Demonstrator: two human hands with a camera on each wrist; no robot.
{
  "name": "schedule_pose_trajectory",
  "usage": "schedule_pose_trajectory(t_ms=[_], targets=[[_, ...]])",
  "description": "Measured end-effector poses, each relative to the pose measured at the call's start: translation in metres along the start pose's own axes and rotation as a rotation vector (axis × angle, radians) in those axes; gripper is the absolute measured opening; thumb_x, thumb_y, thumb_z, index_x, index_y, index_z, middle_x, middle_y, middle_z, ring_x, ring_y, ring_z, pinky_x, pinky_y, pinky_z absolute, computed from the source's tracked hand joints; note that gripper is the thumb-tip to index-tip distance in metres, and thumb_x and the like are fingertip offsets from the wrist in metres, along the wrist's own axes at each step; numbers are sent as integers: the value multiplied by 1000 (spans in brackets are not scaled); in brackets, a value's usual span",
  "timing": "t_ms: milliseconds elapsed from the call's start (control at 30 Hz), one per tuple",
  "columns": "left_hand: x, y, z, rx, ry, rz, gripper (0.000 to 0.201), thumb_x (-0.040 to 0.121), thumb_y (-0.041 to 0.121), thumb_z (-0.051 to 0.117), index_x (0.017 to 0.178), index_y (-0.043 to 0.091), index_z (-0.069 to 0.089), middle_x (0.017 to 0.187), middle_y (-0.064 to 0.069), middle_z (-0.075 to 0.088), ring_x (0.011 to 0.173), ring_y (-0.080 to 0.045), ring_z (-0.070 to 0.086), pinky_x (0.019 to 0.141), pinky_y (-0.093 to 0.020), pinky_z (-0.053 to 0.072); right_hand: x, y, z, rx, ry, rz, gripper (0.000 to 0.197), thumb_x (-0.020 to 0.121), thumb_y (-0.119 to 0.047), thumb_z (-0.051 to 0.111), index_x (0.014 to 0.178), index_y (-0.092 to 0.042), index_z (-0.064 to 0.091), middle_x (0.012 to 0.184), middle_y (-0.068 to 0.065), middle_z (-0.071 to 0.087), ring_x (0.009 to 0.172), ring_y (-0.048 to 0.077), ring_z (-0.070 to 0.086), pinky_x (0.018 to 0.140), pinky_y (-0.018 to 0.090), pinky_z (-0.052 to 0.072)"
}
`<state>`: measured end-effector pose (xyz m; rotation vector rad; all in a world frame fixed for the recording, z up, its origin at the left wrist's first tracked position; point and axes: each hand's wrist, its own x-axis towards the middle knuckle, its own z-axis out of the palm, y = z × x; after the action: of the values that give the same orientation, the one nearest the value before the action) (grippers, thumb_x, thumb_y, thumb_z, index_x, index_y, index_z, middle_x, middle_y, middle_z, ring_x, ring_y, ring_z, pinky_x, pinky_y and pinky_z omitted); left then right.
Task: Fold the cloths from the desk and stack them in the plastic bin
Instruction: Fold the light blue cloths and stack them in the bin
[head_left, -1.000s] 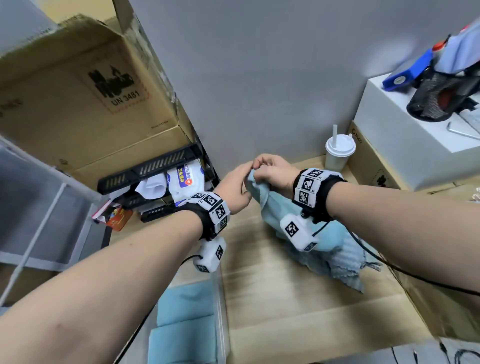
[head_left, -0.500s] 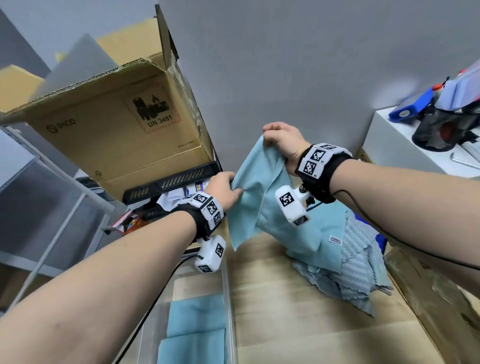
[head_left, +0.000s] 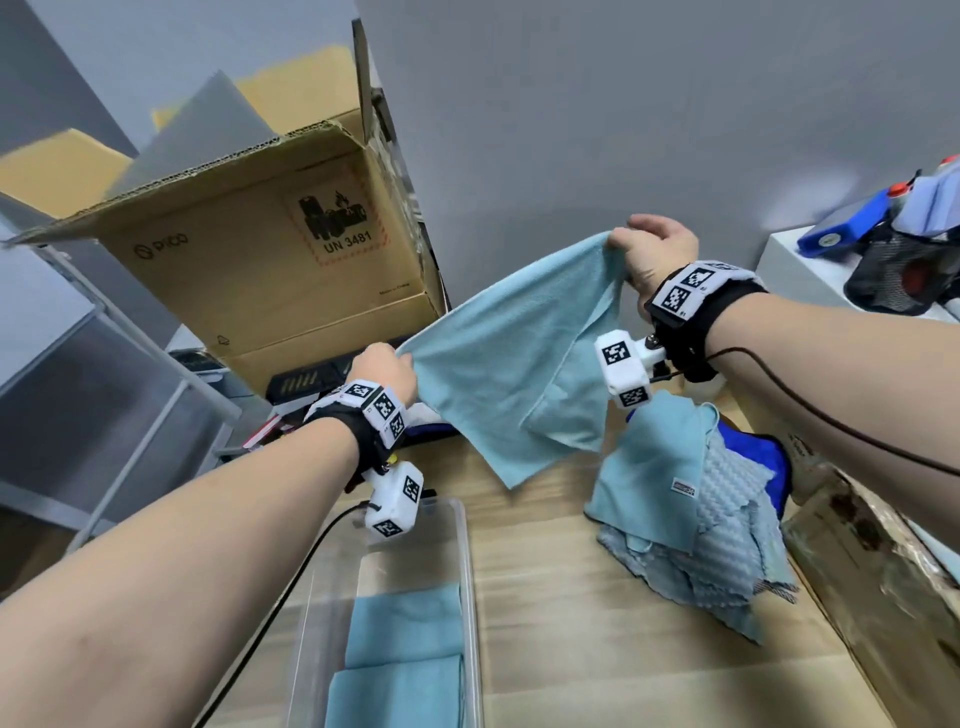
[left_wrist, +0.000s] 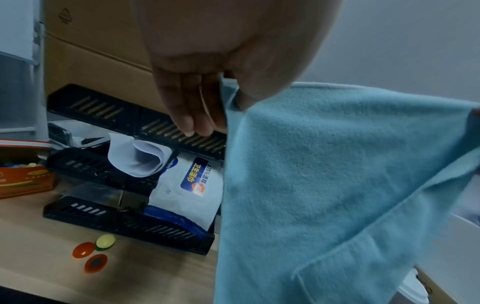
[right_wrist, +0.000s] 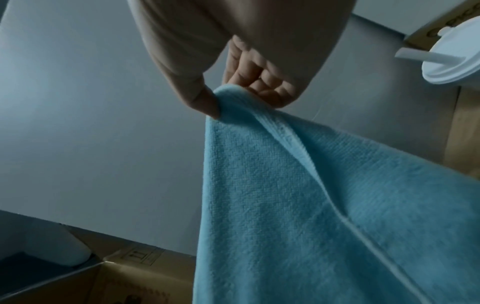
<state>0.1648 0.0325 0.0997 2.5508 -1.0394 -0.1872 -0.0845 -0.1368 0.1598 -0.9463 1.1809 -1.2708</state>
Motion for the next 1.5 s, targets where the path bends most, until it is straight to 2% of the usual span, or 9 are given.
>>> schedule_pose_trajectory(t_ms=[167, 267, 433, 667, 867, 967, 1067, 1233, 1500], targets=[[2, 1, -16, -36, 12, -27, 27, 93, 26, 46, 76, 6, 56, 81, -13, 61, 71, -33, 55, 62, -31, 40, 4, 13, -12, -305, -34, -92, 48, 72, -4, 71, 118, -6, 59, 91, 5, 66, 77, 13, 62, 77, 20, 55], [-3, 13, -20, -181, -121, 41, 33, 85, 21, 49, 55, 14, 39, 57, -6, 43, 54, -26, 36, 52, -29, 28, -4, 20, -11, -375, -142, 143, 32, 68, 3, 73, 98, -3, 65, 79, 9, 60, 66, 20, 58, 58, 29, 50], [-17, 30, -29, -580, -471, -88, 28, 81, 11, 50, 57, 14, 34, 43, -2, 30, 41, -18, 27, 49, -22, 25, -12, 33, -6, -334, -419, 506, 20, 85, -5, 69, 75, -15, 54, 63, 1, 46, 51, 8, 36, 41, 14, 33], [-11, 20, -39, -747, -283, -226, 15, 73, 11, 49, 63, 13, 39, 52, -4, 32, 46, -19, 28, 52, -23, 30, -7, 37, -11, -492, -218, 73, 31, 71, 2, 72, 62, -17, 49, 58, 3, 47, 50, 17, 42, 46, 24, 39], [-1, -2, -39, -573, -162, -337, 40, 60, 25, 56, 95, 4, 59, 65, -11, 51, 59, -29, 51, 67, -38, 47, -4, 38, -18, -504, -57, -122, 27, 73, -10, 72, 63, -21, 50, 62, -3, 50, 58, 14, 47, 46, 19, 39], [-12, 9, -40, -560, -211, -289, 24, 70, 22, 55, 86, 4, 54, 61, -10, 46, 54, -25, 45, 62, -32, 44, -9, 40, -19, -562, -76, -116, 24, 73, -15, 71, 62, -21, 50, 61, -5, 48, 55, 12, 44, 49, 22, 38], [-26, 27, -34, -588, -411, -190, 19, 79, 12, 53, 64, 11, 42, 51, -6, 35, 49, -20, 35, 51, -22, 34, -22, 45, -14, -616, -271, -17, 22, 76, -13, 69, 64, -19, 51, 59, 0, 52, 52, 12, 47, 49, 22, 45], [-52, 66, -16, -621, -673, -91, 19, 90, 11, 50, 71, 10, 48, 46, -5, 42, 49, -22, 40, 52, -24, 38, -59, 55, -2, -575, -721, 150, 23, 83, -5, 71, 75, -15, 52, 50, 0, 55, 42, 11, 54, 54, 25, 49], [-65, 94, 0, -566, -710, -84, 31, 92, 16, 47, 67, 3, 59, 52, -5, 46, 48, -19, 44, 50, -24, 43, -69, 58, -4, -553, -792, 135, 19, 82, 2, 67, 76, -14, 58, 56, 3, 57, 46, 11, 58, 49, 22, 50]])
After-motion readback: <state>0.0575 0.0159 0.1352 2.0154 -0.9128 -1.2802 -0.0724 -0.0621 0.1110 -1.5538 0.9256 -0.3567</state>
